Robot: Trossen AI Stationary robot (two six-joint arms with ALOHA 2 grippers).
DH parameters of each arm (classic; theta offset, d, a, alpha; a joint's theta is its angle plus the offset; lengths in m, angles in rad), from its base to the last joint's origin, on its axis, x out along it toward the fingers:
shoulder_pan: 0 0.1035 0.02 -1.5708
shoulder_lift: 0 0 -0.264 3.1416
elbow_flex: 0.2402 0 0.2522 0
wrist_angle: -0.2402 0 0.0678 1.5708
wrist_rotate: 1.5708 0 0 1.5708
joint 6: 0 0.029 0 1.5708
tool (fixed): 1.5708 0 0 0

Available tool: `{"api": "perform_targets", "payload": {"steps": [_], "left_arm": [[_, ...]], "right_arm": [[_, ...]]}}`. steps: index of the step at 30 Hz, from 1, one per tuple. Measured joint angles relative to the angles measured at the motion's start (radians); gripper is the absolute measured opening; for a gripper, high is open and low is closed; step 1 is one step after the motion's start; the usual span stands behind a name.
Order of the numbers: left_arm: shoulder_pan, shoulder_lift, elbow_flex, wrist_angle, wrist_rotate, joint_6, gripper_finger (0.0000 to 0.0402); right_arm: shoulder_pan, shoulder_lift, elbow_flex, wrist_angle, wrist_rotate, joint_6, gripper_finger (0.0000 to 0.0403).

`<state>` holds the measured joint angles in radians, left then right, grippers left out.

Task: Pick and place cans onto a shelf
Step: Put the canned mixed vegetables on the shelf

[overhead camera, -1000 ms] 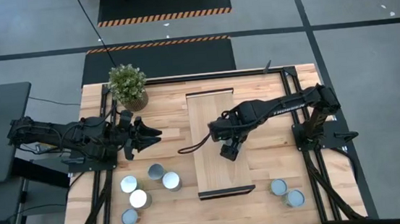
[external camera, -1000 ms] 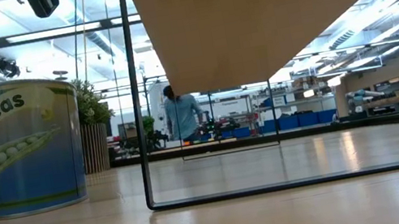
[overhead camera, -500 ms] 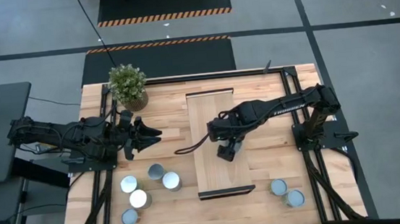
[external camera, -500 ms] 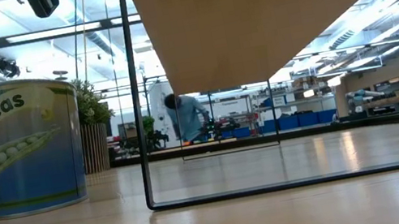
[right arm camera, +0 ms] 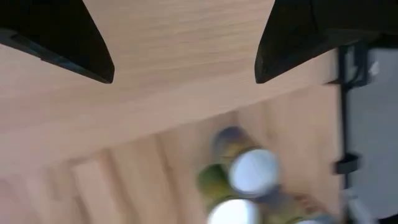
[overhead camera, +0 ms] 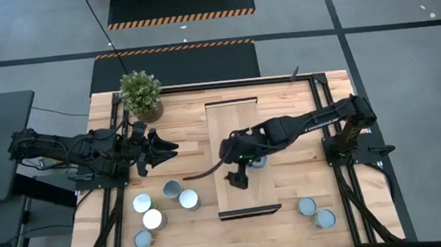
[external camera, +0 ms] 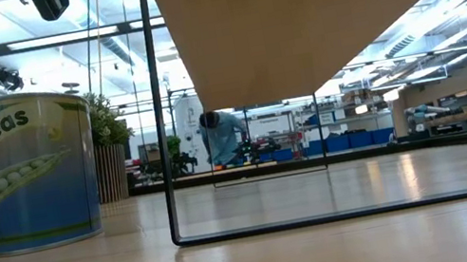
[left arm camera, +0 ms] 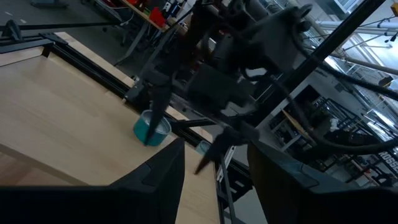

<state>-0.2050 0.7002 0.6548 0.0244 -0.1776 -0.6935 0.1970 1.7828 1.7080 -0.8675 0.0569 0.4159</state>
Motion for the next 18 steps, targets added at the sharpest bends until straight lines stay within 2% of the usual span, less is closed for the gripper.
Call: {"api": "perform_targets", "payload": {"steps": [7, 12, 15, 18], "left_arm": [[0.0, 0.0, 0.0, -0.001, 0.026, 0.001, 0.0181], [0.0, 0.0, 0.0, -0.002, 0.026, 0.001, 0.0181], [0.0, 0.0, 0.0, -0.002, 0.026, 0.001, 0.0181], [0.0, 0.0, 0.0, -0.002, 0.031, 0.001, 0.0181]], "right_arm": [[0.048, -0.002, 0.148, -0.042, -0.008, -0.158, 0.0396], [0.119, -0.007, 0.208, -0.13, -0.111, -0.234, 0.0396], [0.172, -0.004, 0.207, -0.28, -0.184, -0.235, 0.0396], [0.221, -0.004, 0.207, -0.472, -0.183, -0.209, 0.0396]]}}
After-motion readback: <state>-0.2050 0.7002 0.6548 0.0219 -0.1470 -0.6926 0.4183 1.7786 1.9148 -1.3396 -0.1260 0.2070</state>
